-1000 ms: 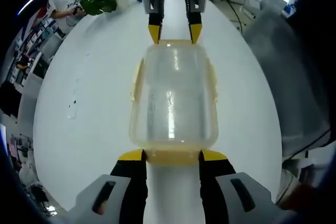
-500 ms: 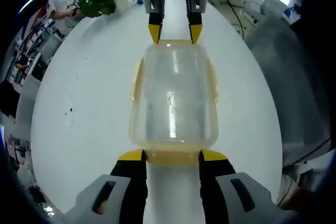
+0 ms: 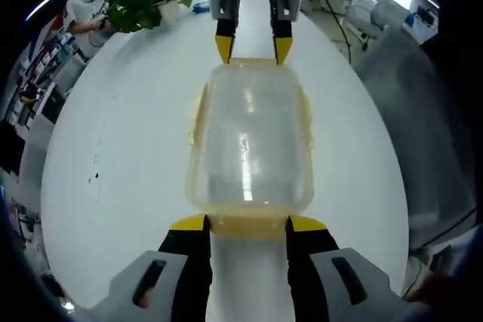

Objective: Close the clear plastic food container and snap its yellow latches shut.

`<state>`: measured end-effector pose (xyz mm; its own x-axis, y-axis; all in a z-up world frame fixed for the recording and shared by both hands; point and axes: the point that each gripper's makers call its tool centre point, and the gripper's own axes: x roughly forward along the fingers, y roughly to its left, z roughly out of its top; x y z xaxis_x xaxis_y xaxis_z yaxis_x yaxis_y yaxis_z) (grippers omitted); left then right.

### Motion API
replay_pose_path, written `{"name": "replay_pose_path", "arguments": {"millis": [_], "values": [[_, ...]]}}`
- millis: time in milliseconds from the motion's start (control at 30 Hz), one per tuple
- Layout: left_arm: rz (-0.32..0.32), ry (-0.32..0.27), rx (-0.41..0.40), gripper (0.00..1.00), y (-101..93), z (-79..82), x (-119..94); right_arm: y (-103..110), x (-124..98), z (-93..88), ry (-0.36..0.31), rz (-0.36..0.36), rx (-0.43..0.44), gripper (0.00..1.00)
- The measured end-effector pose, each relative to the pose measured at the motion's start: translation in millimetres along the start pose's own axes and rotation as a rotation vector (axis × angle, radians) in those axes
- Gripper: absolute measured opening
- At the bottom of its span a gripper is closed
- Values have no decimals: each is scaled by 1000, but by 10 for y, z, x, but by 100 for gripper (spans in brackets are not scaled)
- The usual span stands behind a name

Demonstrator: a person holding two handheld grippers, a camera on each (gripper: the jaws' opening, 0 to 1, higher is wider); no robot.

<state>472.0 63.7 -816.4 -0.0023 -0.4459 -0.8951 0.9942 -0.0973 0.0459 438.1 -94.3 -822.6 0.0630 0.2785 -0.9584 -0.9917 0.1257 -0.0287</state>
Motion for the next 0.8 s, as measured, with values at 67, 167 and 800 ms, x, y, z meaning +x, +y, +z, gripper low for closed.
{"name": "replay_pose_path", "arguments": {"millis": [67,167,800], "values": [[0,2,1,35,-10,29,16,7,-16,-36,8,0,0,36],[1,-7,1,35,-16,92,31,2,-39,-98,16,-1,3,36],[-29,-13,-20,35,-117,250,155,66,-26,-328,103,19,-27,36]]}}
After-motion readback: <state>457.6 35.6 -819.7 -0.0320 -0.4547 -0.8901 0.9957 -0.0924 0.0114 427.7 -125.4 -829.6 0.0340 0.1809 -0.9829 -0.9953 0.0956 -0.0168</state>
